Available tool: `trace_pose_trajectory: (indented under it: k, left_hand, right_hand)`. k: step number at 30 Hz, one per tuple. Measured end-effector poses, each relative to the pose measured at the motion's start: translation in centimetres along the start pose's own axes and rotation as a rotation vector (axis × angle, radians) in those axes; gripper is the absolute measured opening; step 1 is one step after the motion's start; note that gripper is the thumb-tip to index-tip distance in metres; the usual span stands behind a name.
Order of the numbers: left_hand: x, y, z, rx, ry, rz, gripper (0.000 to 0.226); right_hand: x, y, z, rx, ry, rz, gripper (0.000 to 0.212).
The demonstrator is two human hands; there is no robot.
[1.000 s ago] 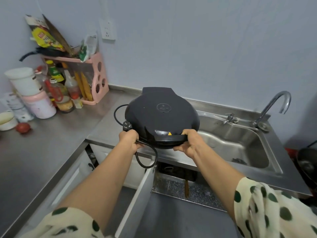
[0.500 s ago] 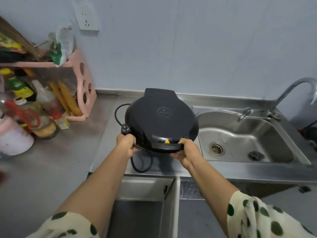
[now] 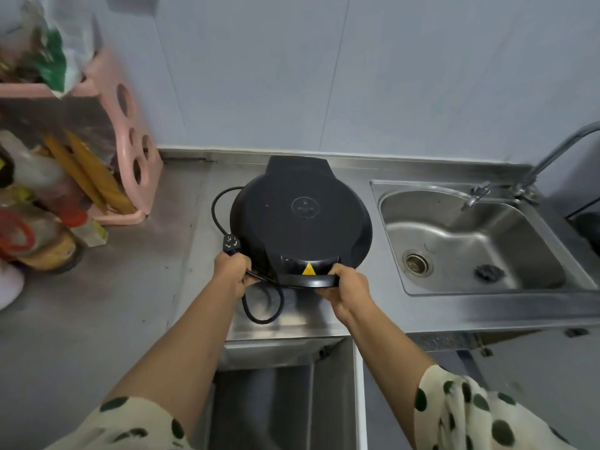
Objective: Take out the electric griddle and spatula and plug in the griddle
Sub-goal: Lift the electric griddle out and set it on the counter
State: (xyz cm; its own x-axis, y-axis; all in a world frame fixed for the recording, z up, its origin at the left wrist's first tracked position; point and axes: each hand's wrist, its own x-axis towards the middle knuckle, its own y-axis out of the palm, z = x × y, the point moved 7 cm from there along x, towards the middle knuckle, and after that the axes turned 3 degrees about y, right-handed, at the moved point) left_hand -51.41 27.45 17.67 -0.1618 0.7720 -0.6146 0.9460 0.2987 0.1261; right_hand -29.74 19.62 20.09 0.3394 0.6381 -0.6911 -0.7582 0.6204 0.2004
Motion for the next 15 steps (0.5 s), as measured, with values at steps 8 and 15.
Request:
trace_pose_trajectory:
  k: [8,15]
  left_hand:
    - [1.5,0.1,1.3,-0.02,-0.032,0.02,0.059]
    - [2.5,0.4,1.5,-0.026,-0.02,0.046,0.063]
  right_hand:
    - [0.3,0.1,-1.2,0.043,0.002,0.005,0.019]
    - [0.7,0.4,-1.0,0.02,0.004,-0.008,0.024]
